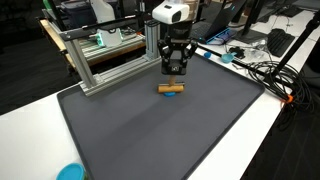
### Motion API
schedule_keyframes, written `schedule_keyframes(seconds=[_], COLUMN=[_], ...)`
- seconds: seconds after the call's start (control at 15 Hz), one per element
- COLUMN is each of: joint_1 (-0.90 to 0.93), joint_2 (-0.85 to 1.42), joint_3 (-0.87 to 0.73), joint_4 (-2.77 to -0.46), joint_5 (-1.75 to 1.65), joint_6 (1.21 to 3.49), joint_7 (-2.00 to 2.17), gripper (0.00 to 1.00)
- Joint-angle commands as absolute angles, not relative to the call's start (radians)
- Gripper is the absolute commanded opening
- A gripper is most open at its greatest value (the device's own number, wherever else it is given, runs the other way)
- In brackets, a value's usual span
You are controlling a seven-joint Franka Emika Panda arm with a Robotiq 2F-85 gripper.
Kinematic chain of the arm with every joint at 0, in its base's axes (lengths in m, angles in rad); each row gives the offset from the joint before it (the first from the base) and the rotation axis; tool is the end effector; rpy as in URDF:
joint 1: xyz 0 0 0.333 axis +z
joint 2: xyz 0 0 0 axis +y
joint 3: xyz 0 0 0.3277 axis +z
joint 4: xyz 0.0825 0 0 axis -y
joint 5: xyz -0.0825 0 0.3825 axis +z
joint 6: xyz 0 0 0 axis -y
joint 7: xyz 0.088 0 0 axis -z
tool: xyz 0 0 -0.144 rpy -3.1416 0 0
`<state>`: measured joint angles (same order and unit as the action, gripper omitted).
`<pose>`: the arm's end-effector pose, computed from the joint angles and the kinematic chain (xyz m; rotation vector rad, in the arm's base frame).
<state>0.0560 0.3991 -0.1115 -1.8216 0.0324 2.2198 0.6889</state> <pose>0.6451 -0.0299 0.2944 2.9054 -1.1524 0.0112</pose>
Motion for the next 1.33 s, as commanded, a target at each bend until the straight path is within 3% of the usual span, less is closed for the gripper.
schedule_keyframes(seconds=[0.0, 1.27], joint_1=[0.075, 0.077], joint_2=[0.477, 0.512], joint_3=[-0.148, -0.182], joint_4=[-1.813, -1.787], joint_5=[-0.044, -0.172], joint_6=[2.338, 2.428], joint_7=[0.793, 0.998], gripper=[0.22, 0.22])
